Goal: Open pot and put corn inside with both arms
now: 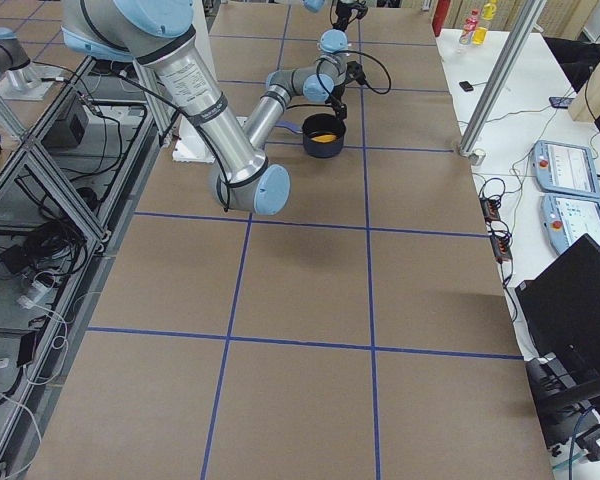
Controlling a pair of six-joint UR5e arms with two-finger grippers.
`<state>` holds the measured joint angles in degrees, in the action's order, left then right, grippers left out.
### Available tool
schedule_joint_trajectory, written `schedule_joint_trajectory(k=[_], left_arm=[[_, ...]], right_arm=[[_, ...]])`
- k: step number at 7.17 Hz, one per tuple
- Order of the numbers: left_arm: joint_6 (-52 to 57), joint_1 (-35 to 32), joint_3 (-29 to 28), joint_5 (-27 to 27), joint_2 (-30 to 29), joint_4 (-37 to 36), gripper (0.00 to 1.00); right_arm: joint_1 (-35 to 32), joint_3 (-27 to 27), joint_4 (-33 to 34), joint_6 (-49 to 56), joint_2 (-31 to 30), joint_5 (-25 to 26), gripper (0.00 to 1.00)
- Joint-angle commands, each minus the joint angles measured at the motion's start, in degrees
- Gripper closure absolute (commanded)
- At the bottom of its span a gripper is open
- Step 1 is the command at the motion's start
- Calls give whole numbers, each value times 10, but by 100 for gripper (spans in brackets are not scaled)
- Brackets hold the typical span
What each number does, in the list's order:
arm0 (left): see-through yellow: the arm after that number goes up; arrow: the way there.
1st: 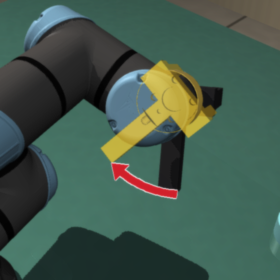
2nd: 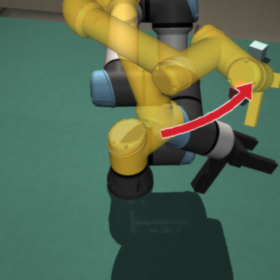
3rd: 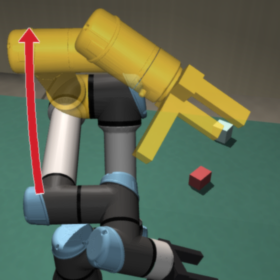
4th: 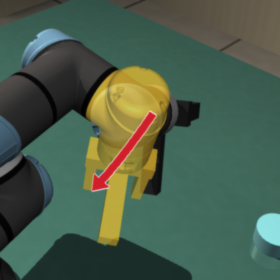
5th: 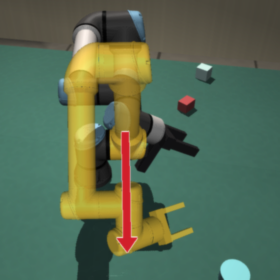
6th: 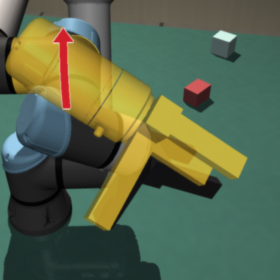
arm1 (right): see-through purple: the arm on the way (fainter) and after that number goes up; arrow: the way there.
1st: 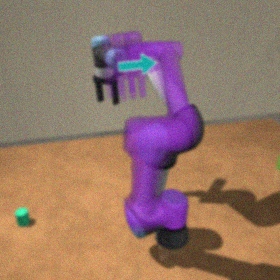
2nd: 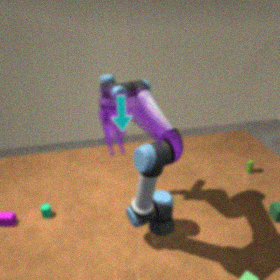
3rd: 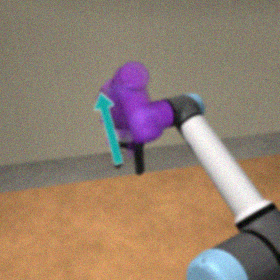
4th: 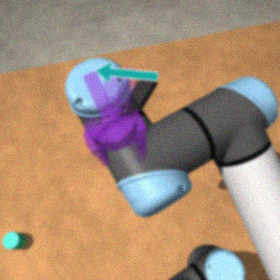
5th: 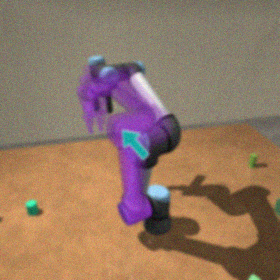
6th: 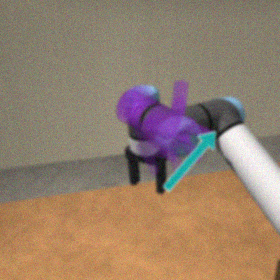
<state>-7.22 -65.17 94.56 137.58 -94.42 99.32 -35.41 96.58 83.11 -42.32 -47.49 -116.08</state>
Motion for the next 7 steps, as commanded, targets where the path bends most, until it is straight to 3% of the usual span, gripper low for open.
schedule_joint_trajectory(k=[1,7], left_arm=[[-9,1,-21,-5,-3,18,51],[-10,9,-61,-5,-16,62,51]], right_arm=[[-4,-1,-1,18,-10,1,0],[-6,0,-2,17,-8,2,0]])
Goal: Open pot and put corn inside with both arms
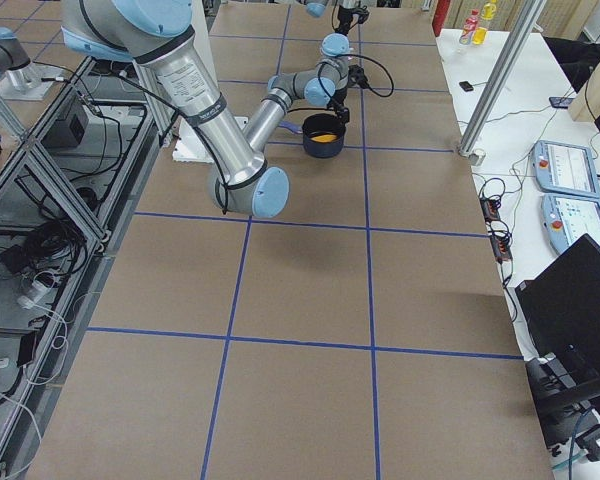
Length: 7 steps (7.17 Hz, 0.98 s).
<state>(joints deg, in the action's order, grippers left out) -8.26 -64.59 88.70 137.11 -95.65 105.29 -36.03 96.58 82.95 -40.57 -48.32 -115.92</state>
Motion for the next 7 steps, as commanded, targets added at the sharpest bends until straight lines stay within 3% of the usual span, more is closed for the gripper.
schedule_joint_trajectory(k=[1,7], left_arm=[[0,6,-2,0,-3,2,51],[1,33,-4,1,-11,2,48]], right_arm=[[0,0,-1,0,1,1,0],[0,0,-1,0,-2,3,0]])
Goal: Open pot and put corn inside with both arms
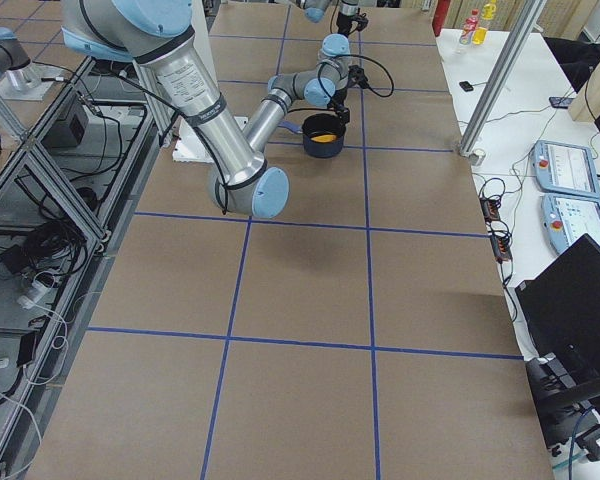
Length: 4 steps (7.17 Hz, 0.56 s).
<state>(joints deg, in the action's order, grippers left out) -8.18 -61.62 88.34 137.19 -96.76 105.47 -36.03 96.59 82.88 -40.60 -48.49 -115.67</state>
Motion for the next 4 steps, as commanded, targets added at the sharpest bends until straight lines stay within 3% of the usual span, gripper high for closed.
schedule_joint_trajectory(k=[1,3,4], left_arm=[[0,9,-1,0,0,0,47],[1,11,-4,0,0,1,41],[3,12,-3,1,0,5,2]], right_arm=[[0,0,0,-1,-1,0,0],[0,0,0,-1,-4,1,0],[0,0,0,-1,-5,1,0]])
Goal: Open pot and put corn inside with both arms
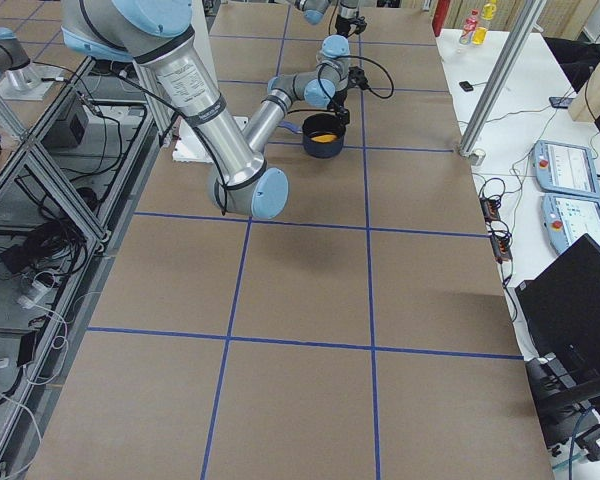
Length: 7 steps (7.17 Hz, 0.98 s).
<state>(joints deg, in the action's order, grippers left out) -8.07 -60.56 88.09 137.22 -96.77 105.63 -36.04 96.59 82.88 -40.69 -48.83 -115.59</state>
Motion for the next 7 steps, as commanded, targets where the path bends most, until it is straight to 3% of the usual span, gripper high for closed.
schedule_joint_trajectory(k=[1,3,4,7], left_arm=[[0,1,-2,2,0,17,1],[-1,-1,12,7,1,15,1],[0,-9,17,6,1,15,1],[7,-128,28,5,6,14,1]], right_arm=[[0,0,0,0,-1,0,0],[-17,7,-8,2,-5,-2,0],[-39,31,-8,2,-40,-6,0],[-130,38,-50,4,-120,-17,0]])
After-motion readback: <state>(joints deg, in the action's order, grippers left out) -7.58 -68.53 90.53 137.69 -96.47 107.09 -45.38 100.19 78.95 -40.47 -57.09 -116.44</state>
